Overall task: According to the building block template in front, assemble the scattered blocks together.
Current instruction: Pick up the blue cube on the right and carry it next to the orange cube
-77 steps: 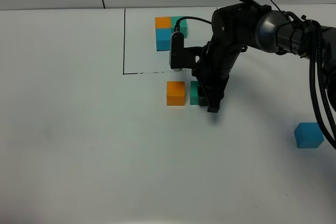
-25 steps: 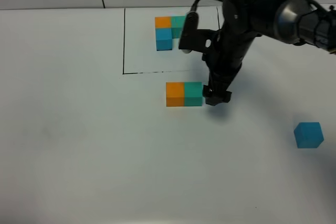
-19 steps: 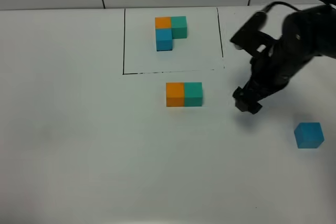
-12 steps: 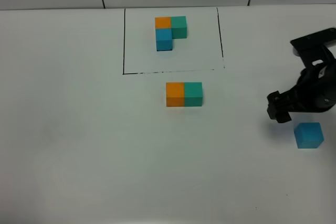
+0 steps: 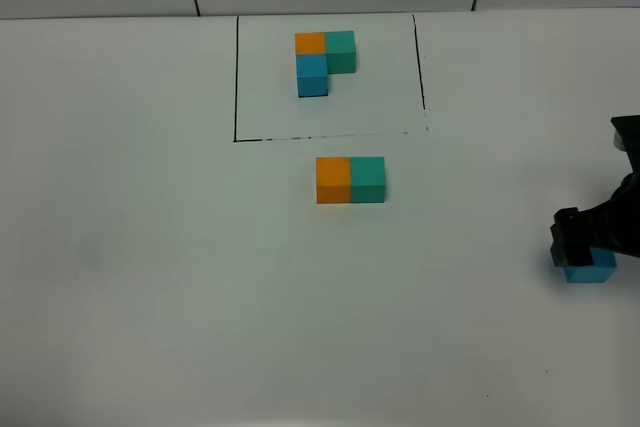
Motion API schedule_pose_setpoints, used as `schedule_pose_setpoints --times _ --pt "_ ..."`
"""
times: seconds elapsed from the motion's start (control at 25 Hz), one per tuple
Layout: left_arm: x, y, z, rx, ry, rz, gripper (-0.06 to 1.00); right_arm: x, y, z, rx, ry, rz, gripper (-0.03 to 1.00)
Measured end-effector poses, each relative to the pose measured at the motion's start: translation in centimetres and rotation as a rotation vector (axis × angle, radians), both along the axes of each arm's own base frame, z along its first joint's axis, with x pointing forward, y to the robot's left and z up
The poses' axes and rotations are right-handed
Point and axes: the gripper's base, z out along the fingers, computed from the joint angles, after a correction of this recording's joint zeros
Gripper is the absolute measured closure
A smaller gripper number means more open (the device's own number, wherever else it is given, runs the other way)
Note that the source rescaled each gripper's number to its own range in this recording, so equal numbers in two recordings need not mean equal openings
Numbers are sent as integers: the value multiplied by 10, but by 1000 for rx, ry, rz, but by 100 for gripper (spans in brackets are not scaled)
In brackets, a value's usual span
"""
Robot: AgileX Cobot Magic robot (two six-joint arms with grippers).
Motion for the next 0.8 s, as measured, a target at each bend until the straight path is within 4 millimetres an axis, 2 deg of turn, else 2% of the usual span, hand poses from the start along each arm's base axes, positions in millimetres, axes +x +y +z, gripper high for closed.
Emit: schedule_pose_setpoints --times 0.24,0.36,0.44,0.48,0.52,0.6,0.72,0.8 --pt "0 0 0 0 0 0 26 4 0 -24 -14 42 37 13" --pt "0 0 0 0 0 0 26 5 0 -28 -13 40 34 20" --pt "0 0 0 0 0 0 26 6 1 -28 -3 35 22 33" --pt "0 0 0 0 0 0 26 6 1 -28 1 35 16 45" --pt "0 0 0 0 0 0 26 6 1 -28 4 35 13 60" --pt "0 0 0 0 0 0 26 6 1 -28 6 37 9 97" --pt "0 0 0 0 0 0 26 5 5 -27 10 35 12 95" --pt "0 0 0 0 0 0 26 4 17 -22 19 21 19 95"
